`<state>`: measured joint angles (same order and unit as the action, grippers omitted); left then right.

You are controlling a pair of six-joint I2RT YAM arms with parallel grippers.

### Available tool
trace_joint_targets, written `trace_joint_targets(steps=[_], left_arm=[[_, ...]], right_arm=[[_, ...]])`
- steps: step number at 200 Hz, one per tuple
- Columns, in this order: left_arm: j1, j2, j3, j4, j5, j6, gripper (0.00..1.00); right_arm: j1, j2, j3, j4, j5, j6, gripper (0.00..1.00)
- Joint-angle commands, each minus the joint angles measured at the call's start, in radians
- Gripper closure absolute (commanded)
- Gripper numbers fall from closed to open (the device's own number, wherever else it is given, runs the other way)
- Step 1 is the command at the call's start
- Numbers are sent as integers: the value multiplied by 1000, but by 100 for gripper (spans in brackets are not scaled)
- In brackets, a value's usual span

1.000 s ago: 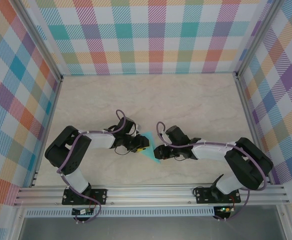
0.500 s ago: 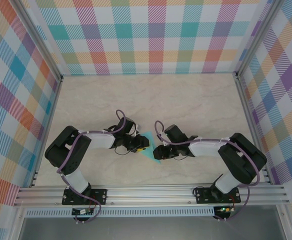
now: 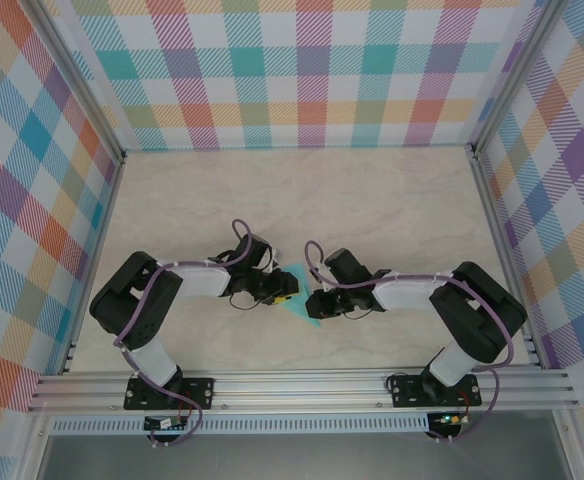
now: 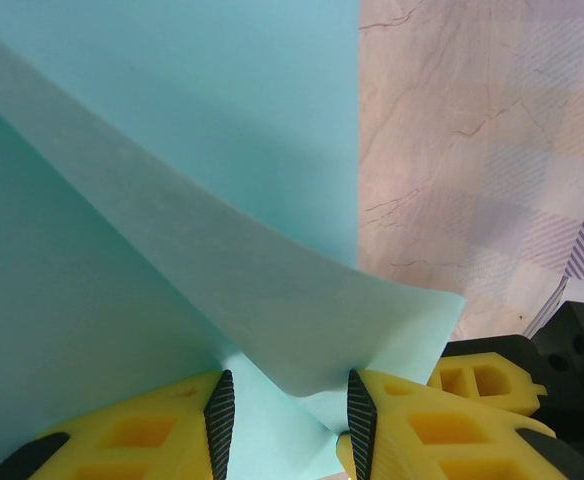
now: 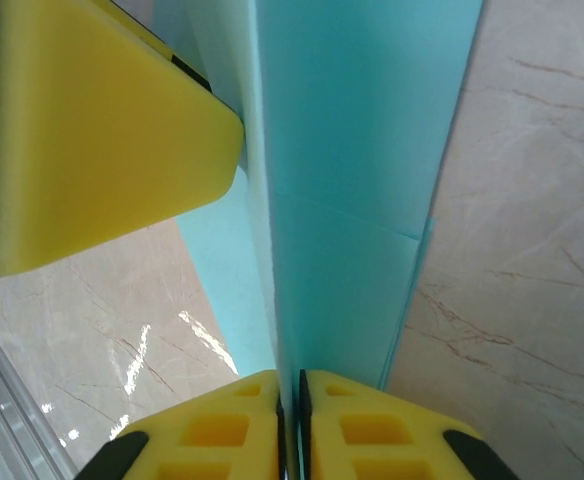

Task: Fold a paper plane with a square sheet of paper (fold left side to right side)
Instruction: Fourth fold the wing at the center of the table.

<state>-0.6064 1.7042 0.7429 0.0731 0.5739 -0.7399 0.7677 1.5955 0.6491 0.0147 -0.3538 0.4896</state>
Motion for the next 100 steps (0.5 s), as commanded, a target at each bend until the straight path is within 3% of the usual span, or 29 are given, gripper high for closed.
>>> trace_joint_targets(steps=[1,100], left_arm=[[-12,5,10,-46,-29,26,62],[-12,19,19,-73,-46,37,61]], right_arm=[[7,8,3,6,-34,-6,89],[5,70,-15,37,-79,14,89]])
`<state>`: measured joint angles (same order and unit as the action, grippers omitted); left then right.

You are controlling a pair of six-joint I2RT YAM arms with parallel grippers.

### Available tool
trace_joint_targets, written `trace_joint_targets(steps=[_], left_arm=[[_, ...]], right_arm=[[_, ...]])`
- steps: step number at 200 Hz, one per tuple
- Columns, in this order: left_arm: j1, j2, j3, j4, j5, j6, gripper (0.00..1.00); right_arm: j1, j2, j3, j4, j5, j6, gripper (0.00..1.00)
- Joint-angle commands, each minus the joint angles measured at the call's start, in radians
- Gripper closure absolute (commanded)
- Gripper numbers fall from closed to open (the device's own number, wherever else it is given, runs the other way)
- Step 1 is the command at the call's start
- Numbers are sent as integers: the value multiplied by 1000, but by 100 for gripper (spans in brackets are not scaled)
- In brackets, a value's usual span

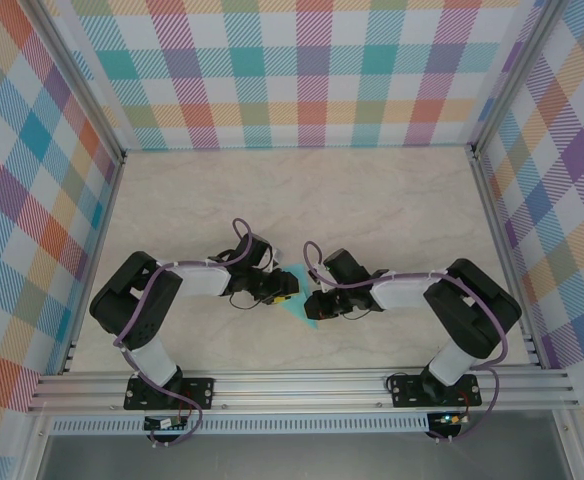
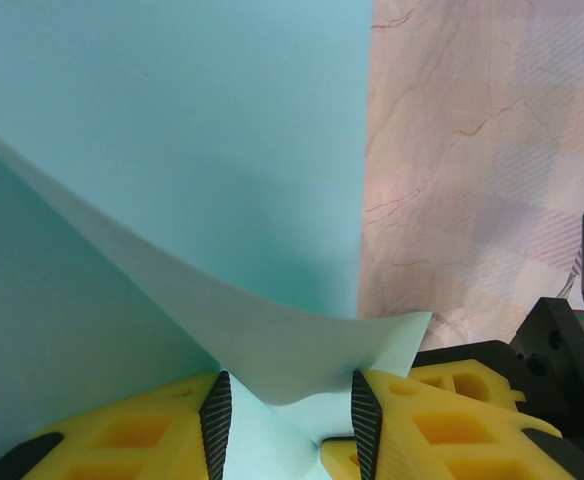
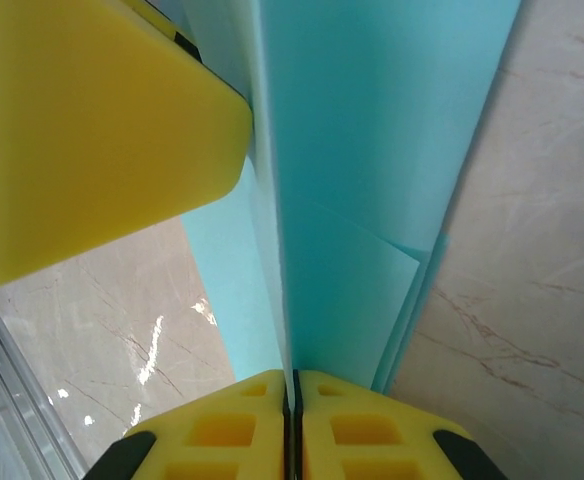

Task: Fold a paper plane with a square sheet of paper (fold left side to right side)
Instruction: Fourth fold the wing at the center of the table.

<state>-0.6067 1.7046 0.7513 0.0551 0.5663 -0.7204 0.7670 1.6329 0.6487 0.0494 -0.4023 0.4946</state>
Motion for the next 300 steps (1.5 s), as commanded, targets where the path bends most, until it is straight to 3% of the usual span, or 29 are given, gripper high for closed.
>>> trace_joint_targets(steps=[1,43,114,194,300], left_arm=[[-11,19,11,-55,-38,19,61],[-11,-8,23,-102,-50,42,69],[-11,-84,38,-171,-52,23,62],[-27,-43,5,-39,-32,-48,58],[-28,-18,-20,-59,-75,-30,65]], right_arm=[[6,34,-15,2,-30,8,89],[2,40,-24,-13,-14,5,89],[-8,40,-26,-19,2,23,89],[-9,54,-27,3,-21,42,89],[-9,58,-28,5,-21,42,87]])
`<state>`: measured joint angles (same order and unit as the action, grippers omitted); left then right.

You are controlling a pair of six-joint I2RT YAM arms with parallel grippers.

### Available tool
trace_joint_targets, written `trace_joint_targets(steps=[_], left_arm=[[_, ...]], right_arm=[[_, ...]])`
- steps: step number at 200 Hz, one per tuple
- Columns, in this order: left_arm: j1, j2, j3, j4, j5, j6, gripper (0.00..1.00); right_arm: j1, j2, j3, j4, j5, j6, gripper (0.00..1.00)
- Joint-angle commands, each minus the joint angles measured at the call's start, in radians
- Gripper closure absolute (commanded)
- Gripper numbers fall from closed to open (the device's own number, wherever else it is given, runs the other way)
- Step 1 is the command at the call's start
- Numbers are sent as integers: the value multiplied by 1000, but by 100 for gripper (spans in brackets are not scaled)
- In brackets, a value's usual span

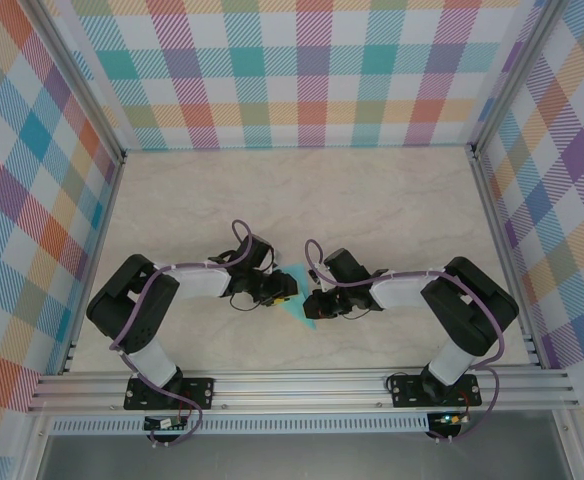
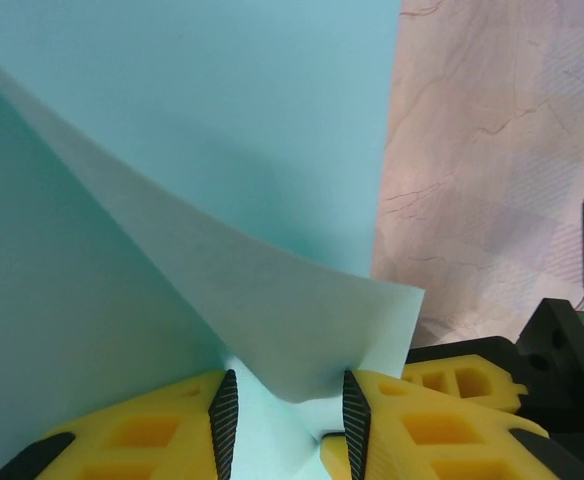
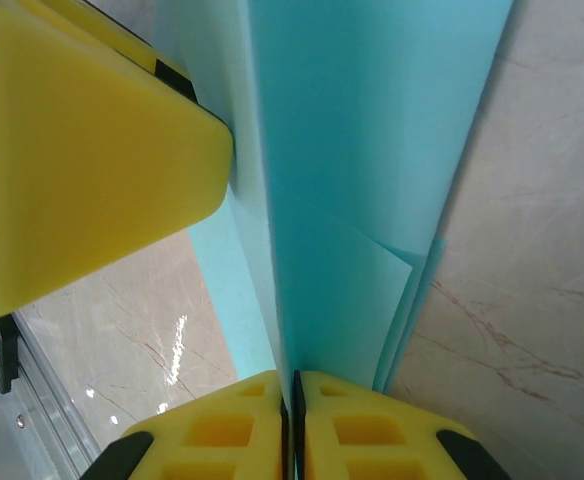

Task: Fold a paper plane with a square sheet of paper (fold left side to right side)
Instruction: Fourth fold the wing at the center of the table.

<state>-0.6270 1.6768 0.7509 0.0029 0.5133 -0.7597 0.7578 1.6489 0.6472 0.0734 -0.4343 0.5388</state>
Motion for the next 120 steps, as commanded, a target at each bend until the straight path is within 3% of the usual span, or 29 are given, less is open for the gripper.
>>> trace_joint_targets(steps=[1,62,120], left_arm=[[-8,9,-19,-7,-22,9,65],[-8,20,-19,-12,-28,12,65],[-8,20,-22,-18,-33,17,65]], right_arm=[[0,42,-27,-19,11,-2,87],[0,43,-27,-10,1,0,87],[-1,6,-30,8,-11,5,80]])
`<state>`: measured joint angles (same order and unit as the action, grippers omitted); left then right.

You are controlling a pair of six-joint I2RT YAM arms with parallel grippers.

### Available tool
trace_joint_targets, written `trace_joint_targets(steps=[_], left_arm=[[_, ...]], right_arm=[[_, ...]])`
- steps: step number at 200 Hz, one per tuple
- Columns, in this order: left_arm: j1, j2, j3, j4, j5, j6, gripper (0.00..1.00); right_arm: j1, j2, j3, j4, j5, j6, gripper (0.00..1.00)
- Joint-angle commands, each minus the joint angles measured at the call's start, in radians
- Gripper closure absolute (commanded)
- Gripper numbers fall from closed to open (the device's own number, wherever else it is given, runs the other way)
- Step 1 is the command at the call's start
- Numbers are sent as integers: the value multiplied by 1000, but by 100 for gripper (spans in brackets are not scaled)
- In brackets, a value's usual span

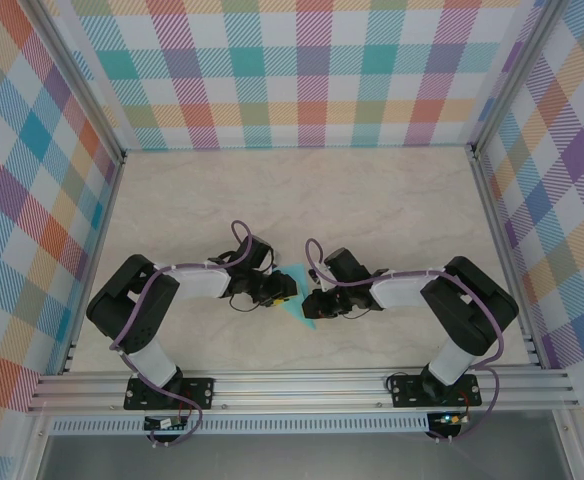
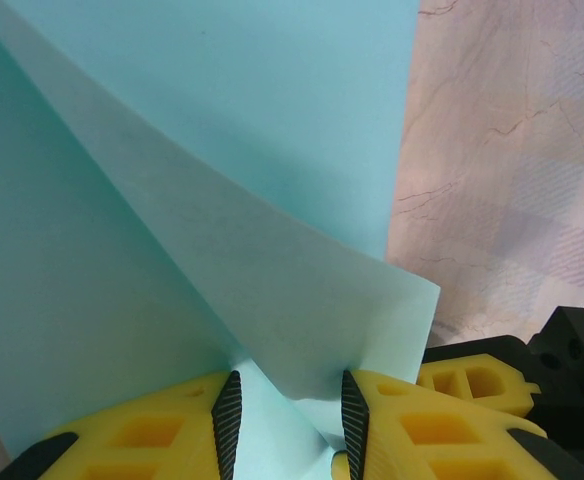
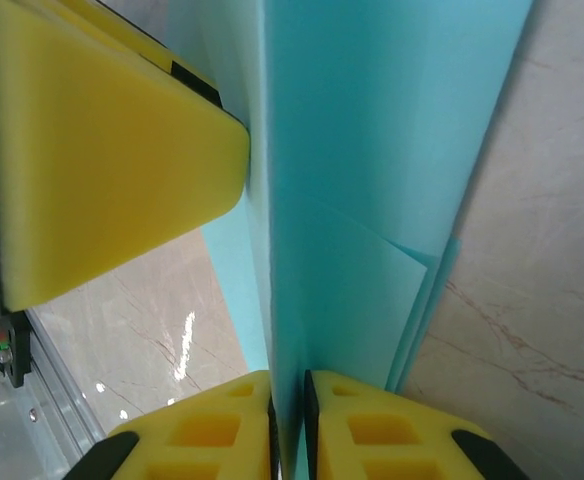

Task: Fold a paper plane with a square sheet of paper (fold left side to right side)
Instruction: Fourth fold the wing at the center of the table.

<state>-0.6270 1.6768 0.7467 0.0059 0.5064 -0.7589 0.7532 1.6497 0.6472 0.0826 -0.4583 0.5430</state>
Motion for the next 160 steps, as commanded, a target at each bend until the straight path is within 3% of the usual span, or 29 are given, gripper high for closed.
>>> trace_joint_targets(steps=[1,80,160], left_arm=[[-8,20,-17,-21,-26,17,65],[-8,12,-14,-33,-31,22,65],[-8,10,-14,-34,-32,23,65]], right_arm=[[3,4,-30,-1,13,1,80],[-5,-38,-24,1,-14,8,76],[-75,-131,-28,-16,-47,19,70]])
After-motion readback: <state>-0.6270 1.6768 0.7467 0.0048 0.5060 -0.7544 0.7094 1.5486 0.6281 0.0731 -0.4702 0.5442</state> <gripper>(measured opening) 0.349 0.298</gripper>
